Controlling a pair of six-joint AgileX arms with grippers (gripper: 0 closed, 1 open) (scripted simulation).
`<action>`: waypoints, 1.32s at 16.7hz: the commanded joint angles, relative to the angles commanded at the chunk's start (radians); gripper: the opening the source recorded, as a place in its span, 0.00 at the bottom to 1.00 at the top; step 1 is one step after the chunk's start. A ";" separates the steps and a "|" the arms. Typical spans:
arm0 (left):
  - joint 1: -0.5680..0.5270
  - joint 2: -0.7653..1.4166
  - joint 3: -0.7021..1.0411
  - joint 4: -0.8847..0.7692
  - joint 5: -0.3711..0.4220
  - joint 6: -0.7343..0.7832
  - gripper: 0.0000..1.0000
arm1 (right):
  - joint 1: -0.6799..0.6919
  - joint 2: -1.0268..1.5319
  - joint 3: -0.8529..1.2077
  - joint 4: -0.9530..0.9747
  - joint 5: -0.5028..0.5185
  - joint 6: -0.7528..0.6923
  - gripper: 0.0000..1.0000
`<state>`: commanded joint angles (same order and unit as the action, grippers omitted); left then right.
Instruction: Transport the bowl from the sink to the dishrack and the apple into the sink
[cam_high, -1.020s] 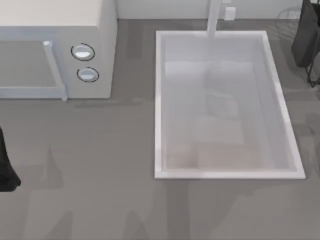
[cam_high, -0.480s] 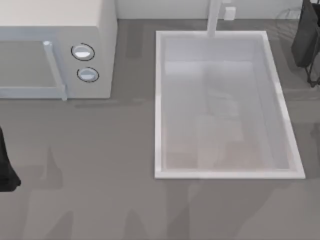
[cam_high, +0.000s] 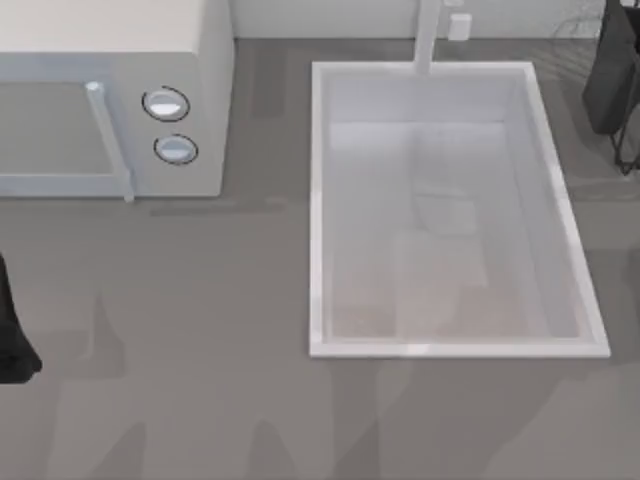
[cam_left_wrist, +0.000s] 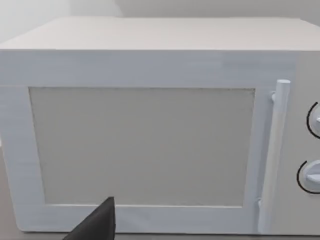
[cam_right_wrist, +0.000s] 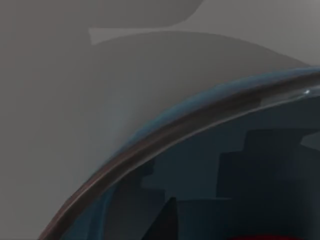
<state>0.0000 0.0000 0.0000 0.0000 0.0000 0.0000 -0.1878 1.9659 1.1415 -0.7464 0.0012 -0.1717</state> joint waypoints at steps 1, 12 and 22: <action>0.000 0.000 0.000 0.000 0.000 0.000 1.00 | 0.000 0.000 0.000 0.000 0.000 0.000 0.85; 0.000 0.000 0.000 0.000 0.000 0.000 1.00 | 0.000 0.000 0.000 0.000 0.000 0.000 0.02; 0.000 0.000 0.000 0.000 0.000 0.000 1.00 | -0.002 -0.061 0.013 -0.047 -0.019 0.004 0.00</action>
<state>0.0000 0.0000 0.0000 0.0000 0.0000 0.0000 -0.1898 1.9052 1.1545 -0.7935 -0.0178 -0.1676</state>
